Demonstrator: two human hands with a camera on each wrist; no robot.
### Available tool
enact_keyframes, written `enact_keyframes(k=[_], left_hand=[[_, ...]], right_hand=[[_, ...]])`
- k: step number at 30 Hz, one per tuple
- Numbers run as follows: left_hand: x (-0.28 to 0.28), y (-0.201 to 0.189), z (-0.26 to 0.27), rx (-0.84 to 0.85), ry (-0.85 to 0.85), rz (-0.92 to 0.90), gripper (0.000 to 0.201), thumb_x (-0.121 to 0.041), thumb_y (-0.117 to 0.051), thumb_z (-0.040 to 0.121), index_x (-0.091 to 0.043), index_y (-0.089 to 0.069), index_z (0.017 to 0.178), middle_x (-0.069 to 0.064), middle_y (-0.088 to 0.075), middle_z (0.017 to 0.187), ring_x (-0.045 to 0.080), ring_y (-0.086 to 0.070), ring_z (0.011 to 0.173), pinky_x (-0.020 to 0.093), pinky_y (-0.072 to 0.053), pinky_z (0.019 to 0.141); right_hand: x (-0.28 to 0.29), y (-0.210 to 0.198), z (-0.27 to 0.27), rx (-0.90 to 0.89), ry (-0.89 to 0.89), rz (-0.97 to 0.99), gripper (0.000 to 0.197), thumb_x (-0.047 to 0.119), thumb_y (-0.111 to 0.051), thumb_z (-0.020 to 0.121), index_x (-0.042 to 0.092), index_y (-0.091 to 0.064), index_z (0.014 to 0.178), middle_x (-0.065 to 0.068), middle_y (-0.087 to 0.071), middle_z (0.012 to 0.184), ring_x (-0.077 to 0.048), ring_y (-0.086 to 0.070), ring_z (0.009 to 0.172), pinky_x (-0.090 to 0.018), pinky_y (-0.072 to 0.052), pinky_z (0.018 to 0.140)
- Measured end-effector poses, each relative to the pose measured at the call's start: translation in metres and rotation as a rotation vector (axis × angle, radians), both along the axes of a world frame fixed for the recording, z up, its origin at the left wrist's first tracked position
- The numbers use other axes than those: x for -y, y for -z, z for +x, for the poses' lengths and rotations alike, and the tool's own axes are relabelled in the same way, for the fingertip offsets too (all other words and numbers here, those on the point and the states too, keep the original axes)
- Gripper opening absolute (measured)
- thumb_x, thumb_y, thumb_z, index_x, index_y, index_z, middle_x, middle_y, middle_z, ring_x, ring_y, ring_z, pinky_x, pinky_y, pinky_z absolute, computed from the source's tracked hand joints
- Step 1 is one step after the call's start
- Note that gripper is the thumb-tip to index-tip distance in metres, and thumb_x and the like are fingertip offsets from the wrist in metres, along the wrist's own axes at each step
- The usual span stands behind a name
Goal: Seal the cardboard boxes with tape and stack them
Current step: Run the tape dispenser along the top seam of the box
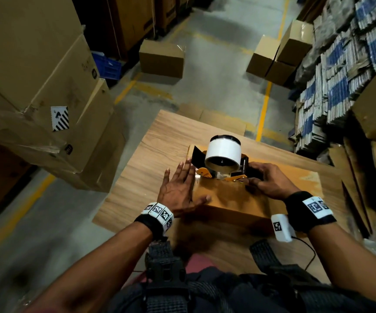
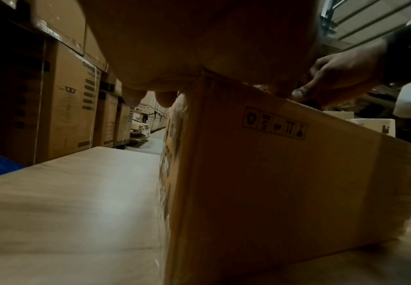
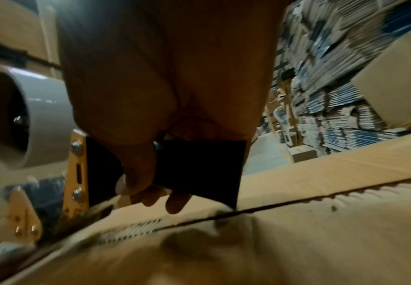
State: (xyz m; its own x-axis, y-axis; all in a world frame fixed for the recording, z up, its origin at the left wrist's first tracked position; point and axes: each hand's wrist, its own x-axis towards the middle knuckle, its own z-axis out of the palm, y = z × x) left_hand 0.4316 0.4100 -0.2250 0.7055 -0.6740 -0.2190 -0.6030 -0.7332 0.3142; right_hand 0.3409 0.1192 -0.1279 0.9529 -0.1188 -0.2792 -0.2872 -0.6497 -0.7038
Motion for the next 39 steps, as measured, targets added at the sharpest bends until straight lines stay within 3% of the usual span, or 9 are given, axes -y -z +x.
enact_keyframes(k=[8,12,15,18,25,28,31,36,39], left_hand=[[0.003,-0.002,0.001,0.013,0.006,0.073,0.126,-0.103,-0.007,0.074,-0.019,0.012,0.166,-0.004,0.032,0.169,0.02,0.018,0.159,0.057,0.002,0.128],[0.003,-0.003,0.001,0.017,0.018,0.088,0.127,-0.104,-0.006,0.073,-0.019,0.013,0.165,-0.004,0.033,0.168,0.02,0.02,0.159,0.056,0.002,0.128],[0.004,-0.006,0.0,0.014,0.02,0.092,0.127,-0.103,-0.003,0.072,-0.019,0.015,0.165,-0.004,0.033,0.168,0.021,0.019,0.159,0.057,0.0,0.128],[0.003,-0.007,0.0,0.022,0.022,0.106,0.126,-0.103,-0.005,0.074,-0.018,0.015,0.165,-0.004,0.033,0.168,0.021,0.019,0.159,0.057,0.0,0.128],[0.011,-0.024,-0.005,0.049,0.008,0.184,0.129,-0.103,-0.003,0.073,-0.014,0.012,0.165,0.004,0.027,0.171,0.023,0.025,0.157,0.058,0.008,0.127],[0.032,-0.034,-0.018,0.053,0.051,0.152,0.129,-0.102,0.001,0.074,-0.011,0.013,0.164,0.006,0.027,0.17,0.022,0.028,0.156,0.057,0.009,0.127],[0.062,-0.032,-0.03,-0.001,0.106,0.104,0.124,-0.099,0.001,0.078,-0.011,0.012,0.165,0.005,0.028,0.17,0.019,0.028,0.156,0.053,0.009,0.127],[0.059,-0.017,-0.025,0.111,0.163,0.18,0.12,-0.095,0.009,0.078,-0.011,0.014,0.164,0.006,0.026,0.17,0.02,0.026,0.157,0.049,0.009,0.127],[0.034,-0.016,-0.001,0.144,0.179,0.169,0.121,-0.096,0.007,0.077,-0.014,0.007,0.166,0.003,0.019,0.172,0.017,0.018,0.159,0.046,0.007,0.129]], right_hand=[[0.075,0.0,-0.049,0.003,0.112,-0.131,0.033,0.019,-0.084,0.084,0.026,-0.076,0.116,0.015,-0.076,0.111,-0.007,-0.07,0.107,-0.043,-0.055,0.1],[0.103,0.014,-0.071,-0.041,0.158,-0.105,0.049,0.039,-0.083,0.081,0.027,-0.072,0.127,0.013,-0.071,0.126,-0.007,-0.066,0.118,-0.045,-0.05,0.109],[0.103,0.015,-0.072,-0.045,0.185,-0.137,0.043,0.014,-0.08,0.088,0.022,-0.071,0.128,0.008,-0.069,0.131,-0.011,-0.063,0.122,-0.042,-0.047,0.113],[0.102,0.015,-0.07,-0.079,0.19,-0.149,0.047,0.01,-0.077,0.089,0.018,-0.067,0.134,0.008,-0.064,0.136,-0.014,-0.059,0.127,-0.039,-0.042,0.115],[0.088,0.016,-0.071,-0.058,0.171,-0.202,0.035,0.005,-0.075,0.088,0.022,-0.073,0.118,0.003,-0.077,0.106,-0.015,-0.072,0.099,-0.038,-0.057,0.092],[0.086,0.014,-0.072,-0.06,0.188,-0.201,0.04,0.01,-0.081,0.084,0.025,-0.07,0.12,0.001,-0.075,0.112,-0.019,-0.07,0.106,-0.034,-0.054,0.094],[0.083,0.01,-0.071,-0.063,0.169,-0.18,0.058,0.032,-0.092,0.075,0.025,-0.069,0.128,0.01,-0.074,0.115,-0.009,-0.068,0.108,-0.034,-0.054,0.096],[0.07,0.005,-0.06,-0.034,0.124,-0.208,0.045,0.022,-0.089,0.076,0.029,-0.075,0.117,0.013,-0.076,0.11,-0.006,-0.07,0.104,-0.039,-0.057,0.094],[0.058,0.008,-0.051,-0.034,0.055,-0.21,0.047,0.03,-0.088,0.078,0.026,-0.073,0.122,0.008,-0.075,0.118,-0.01,-0.069,0.108,-0.043,-0.057,0.097]])
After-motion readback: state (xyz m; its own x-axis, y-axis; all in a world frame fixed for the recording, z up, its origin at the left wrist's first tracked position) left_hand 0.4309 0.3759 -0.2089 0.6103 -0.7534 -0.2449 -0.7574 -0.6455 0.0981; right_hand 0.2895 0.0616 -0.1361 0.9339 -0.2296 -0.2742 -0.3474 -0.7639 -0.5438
